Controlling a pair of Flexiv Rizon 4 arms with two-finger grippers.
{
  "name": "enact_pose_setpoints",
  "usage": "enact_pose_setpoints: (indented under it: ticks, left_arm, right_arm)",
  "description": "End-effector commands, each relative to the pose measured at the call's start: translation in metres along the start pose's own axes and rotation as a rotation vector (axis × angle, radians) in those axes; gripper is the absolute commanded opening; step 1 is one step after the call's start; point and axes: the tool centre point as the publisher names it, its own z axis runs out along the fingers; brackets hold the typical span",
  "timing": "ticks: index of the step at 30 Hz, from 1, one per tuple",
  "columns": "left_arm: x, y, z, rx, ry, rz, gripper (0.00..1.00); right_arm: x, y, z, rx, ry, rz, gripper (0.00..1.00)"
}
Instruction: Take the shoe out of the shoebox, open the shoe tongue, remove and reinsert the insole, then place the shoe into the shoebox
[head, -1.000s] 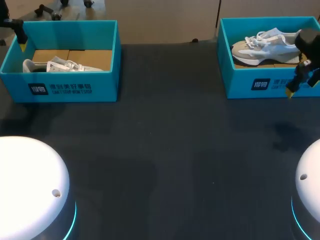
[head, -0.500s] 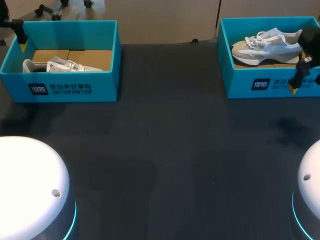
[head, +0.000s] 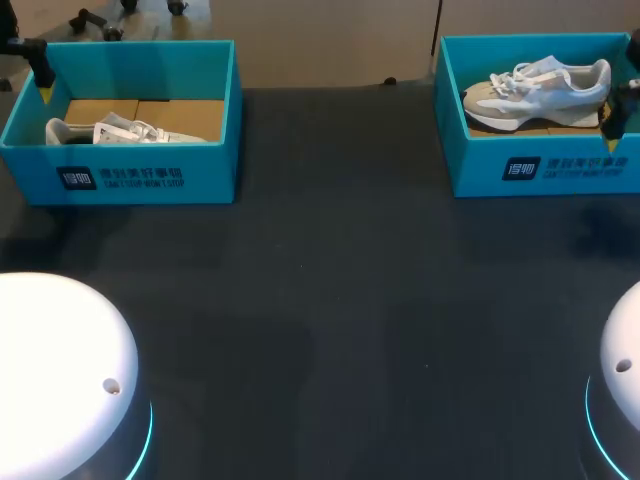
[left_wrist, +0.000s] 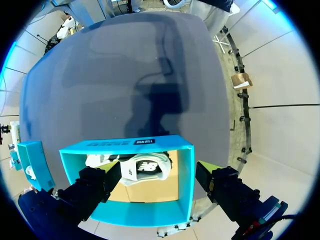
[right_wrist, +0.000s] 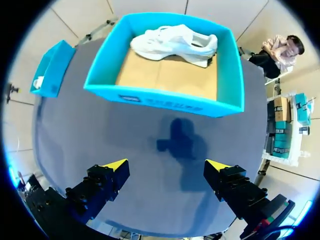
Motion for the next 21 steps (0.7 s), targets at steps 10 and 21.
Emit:
enact_pose_setpoints:
  ticks: [10,21]
  left_arm:
    - [0.0,-0.002,-0.001,-0.003,0.004,0.0,1.0]
    - [0.0,-0.002,-0.001,-0.003,0.004,0.0,1.0]
  right_arm:
    - [-0.017,0.059,0.021,0.111,-0.035,0.017,1.0]
    - [-0.017,0.059,0.021,0.111,-0.035,0.017,1.0]
